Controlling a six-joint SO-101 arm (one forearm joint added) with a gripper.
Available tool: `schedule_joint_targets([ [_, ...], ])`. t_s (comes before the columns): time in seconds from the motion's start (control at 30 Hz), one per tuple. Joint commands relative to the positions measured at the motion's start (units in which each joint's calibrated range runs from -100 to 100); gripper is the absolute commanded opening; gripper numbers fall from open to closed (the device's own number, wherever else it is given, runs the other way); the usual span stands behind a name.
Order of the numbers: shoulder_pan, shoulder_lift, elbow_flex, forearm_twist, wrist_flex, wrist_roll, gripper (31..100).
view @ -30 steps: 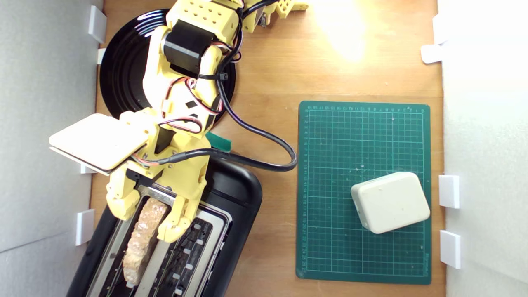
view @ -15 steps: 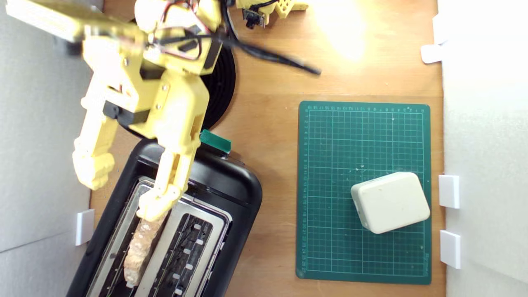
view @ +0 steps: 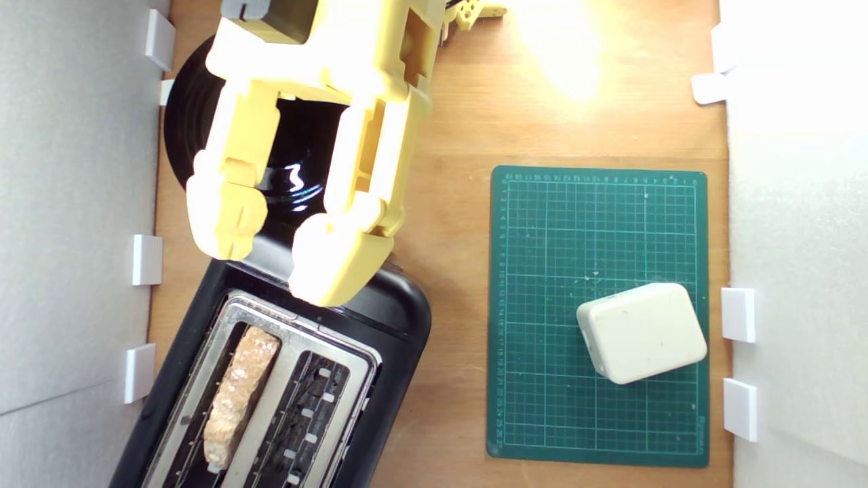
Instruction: Pick bread and place in toaster
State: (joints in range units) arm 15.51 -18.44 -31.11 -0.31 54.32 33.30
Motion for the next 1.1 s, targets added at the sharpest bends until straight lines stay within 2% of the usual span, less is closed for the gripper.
schedule_joint_targets([
  [0.0, -2.3, -4.4, 3.7, -0.3, -1.8, -2.1, 84.9],
  [0.27, -7.7, -14.6, 22.3, -0.4, -1.8, -5.0, 84.6],
  [0.63, -15.4, -31.4, 50.3, 0.0, -1.8, -4.6, 64.1],
  [0.83, -16.5, -38.2, 61.2, -0.6, -1.8, -3.5, 57.3],
  [1.07, -17.3, -48.3, 75.5, -0.5, -1.8, -2.8, 52.9],
])
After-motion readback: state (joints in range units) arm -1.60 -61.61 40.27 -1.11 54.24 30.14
